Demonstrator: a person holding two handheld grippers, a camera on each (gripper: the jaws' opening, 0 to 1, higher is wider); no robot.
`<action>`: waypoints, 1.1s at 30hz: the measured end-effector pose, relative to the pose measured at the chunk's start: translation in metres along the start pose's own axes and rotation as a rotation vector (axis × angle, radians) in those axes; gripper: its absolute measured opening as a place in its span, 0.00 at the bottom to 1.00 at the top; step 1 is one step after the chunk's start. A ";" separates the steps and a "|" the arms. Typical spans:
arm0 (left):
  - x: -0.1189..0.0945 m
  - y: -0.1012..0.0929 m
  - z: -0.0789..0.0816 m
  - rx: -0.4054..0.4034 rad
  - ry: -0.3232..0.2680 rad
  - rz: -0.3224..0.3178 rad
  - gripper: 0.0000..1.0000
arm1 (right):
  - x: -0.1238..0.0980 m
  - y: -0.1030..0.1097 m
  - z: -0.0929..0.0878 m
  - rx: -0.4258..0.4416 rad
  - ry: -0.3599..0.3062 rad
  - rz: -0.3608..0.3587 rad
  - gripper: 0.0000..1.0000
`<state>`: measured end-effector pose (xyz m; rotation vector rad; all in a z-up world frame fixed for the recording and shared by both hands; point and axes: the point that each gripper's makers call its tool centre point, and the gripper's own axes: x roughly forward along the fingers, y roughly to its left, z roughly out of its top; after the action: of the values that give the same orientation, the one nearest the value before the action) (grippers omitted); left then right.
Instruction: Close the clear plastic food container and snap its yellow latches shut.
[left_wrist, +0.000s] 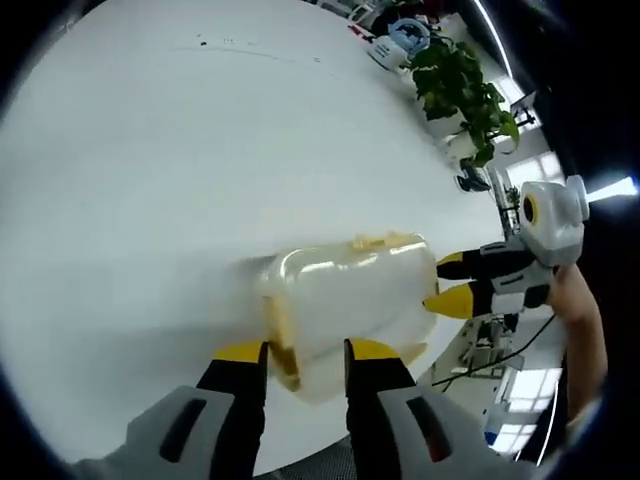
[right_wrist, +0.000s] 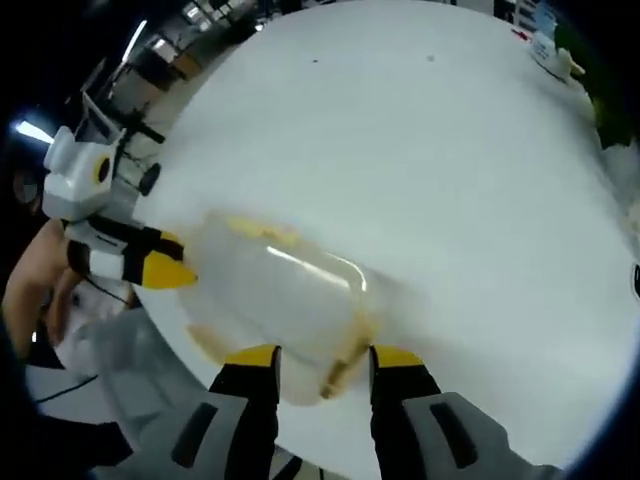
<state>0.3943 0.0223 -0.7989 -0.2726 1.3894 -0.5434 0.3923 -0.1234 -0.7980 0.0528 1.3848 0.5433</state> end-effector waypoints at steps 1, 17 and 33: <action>0.000 0.000 0.000 -0.006 -0.004 -0.001 0.30 | 0.000 0.000 0.000 0.002 0.002 -0.002 0.34; 0.001 -0.001 -0.002 -0.030 0.004 -0.006 0.29 | 0.003 0.003 -0.003 0.081 -0.008 0.013 0.36; 0.000 -0.005 -0.005 -0.025 0.007 -0.012 0.27 | 0.005 0.002 -0.003 0.084 -0.001 0.053 0.34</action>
<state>0.3881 0.0186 -0.7972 -0.2998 1.4027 -0.5369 0.3893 -0.1203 -0.8027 0.1580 1.4076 0.5286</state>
